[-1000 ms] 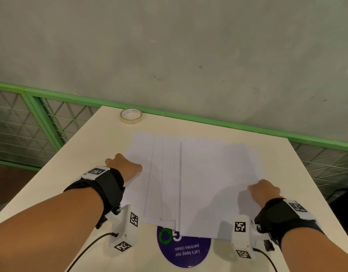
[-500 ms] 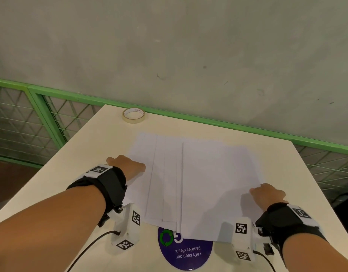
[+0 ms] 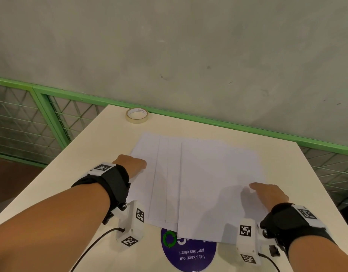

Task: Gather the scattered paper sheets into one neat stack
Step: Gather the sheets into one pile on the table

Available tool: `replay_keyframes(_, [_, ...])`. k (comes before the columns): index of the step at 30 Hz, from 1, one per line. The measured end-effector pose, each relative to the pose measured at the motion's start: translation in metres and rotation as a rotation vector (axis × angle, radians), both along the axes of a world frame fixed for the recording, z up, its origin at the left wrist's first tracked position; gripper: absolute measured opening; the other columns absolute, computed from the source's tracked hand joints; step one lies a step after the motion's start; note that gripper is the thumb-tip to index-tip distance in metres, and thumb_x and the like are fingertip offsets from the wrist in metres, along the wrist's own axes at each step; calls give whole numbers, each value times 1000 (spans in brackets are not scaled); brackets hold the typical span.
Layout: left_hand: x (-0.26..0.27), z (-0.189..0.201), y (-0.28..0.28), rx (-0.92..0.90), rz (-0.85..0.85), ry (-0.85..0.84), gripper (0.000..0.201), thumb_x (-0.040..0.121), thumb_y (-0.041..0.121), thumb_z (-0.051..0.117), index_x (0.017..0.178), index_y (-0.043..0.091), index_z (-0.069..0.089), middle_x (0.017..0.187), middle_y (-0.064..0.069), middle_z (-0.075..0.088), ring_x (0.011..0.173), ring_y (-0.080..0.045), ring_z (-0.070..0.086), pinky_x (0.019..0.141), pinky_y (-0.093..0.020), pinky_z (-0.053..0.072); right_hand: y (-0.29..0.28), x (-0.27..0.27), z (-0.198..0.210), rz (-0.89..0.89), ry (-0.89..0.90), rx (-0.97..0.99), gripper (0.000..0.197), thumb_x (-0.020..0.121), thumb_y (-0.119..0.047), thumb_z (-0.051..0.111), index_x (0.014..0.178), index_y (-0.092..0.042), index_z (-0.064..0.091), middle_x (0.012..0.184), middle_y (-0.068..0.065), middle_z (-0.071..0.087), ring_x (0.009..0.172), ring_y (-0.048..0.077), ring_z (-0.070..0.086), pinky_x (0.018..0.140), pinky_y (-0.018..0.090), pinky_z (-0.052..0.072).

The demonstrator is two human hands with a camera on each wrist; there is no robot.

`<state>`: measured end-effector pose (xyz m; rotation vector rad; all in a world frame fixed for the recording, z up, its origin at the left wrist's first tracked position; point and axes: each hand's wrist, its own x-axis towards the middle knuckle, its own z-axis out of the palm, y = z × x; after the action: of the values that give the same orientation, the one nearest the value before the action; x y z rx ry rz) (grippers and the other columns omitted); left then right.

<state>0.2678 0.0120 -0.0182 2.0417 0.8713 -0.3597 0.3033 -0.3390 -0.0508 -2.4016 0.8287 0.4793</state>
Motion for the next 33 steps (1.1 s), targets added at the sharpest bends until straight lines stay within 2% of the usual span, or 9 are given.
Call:
replay_keyframes(3, [4, 2, 5, -38, -33, 3, 15, 87, 15, 57, 78, 3, 55, 89, -8, 45, 69, -18, 42, 62, -28, 33, 1, -1, 5, -9, -52, 120, 47, 85, -33, 58, 119, 0, 59, 128, 23, 56, 120, 41, 50, 107, 44, 36])
replay_keyframes(5, [5, 6, 9, -48, -77, 10, 36, 89, 17, 56, 117, -5, 57, 115, -14, 49, 96, -25, 46, 79, -27, 34, 0, -1, 6, -9, -43, 135, 50, 87, -33, 55, 125, 0, 56, 134, 23, 53, 127, 38, 47, 107, 40, 35])
replay_keyframes(8, [4, 9, 12, -33, -120, 36, 50, 89, 20, 57, 133, -2, 47, 142, -17, 43, 125, -32, 44, 94, -30, 34, 9, -2, 8, -17, -44, 145, 52, 85, -37, 56, 123, -2, 56, 132, 20, 52, 126, 39, 43, 110, 42, 31])
replay_keyframes(12, [2, 9, 13, -40, -107, 32, 64, 89, 22, 57, 142, -1, 31, 149, -17, 35, 136, -33, 34, 103, -33, 31, 27, -3, 11, -24, -43, 421, 25, 85, -24, 61, 89, 0, 61, 86, 15, 55, 80, 34, 53, 73, 37, 44])
replay_keyframes(17, [0, 9, 13, -69, -97, 24, 76, 88, 25, 59, 149, 3, 18, 152, -15, 29, 139, -32, 29, 111, -37, 27, 50, -2, 13, 11, -37, 234, 43, 87, -36, 54, 117, -5, 60, 129, 15, 54, 122, 36, 43, 110, 40, 26])
replay_keyframes(23, [-1, 10, 12, -68, -91, 26, 77, 89, 23, 58, 149, 3, 15, 154, -14, 26, 141, -32, 27, 112, -37, 27, 74, -14, 18, -16, -24, 551, 19, 87, -19, 59, 101, -6, 53, 100, 10, 52, 103, 30, 47, 91, 36, 37])
replay_keyframes(26, [-2, 10, 10, -69, -98, 24, 78, 90, 21, 57, 150, 3, 11, 155, -14, 24, 141, -32, 27, 110, -35, 27, 91, -17, 19, -3, -49, 500, 36, 84, -27, 60, 115, -10, 58, 127, 13, 51, 126, 35, 39, 109, 42, 31])
replay_keyframes(28, [-2, 8, 10, -74, -101, 33, 78, 89, 20, 57, 150, 3, 12, 155, -15, 25, 141, -32, 28, 111, -35, 28, 98, -18, 20, 2, -52, 519, 48, 83, -28, 61, 125, -6, 55, 132, 11, 48, 130, 35, 37, 107, 39, 31])
replay_keyframes(33, [-3, 6, 12, -125, -72, 35, 78, 86, 23, 62, 148, 2, 20, 150, -16, 34, 136, -34, 34, 114, -40, 30, 107, -23, 23, 17, -26, 626, 40, 85, -18, 60, 120, -1, 54, 107, 10, 49, 101, 28, 45, 97, 38, 39])
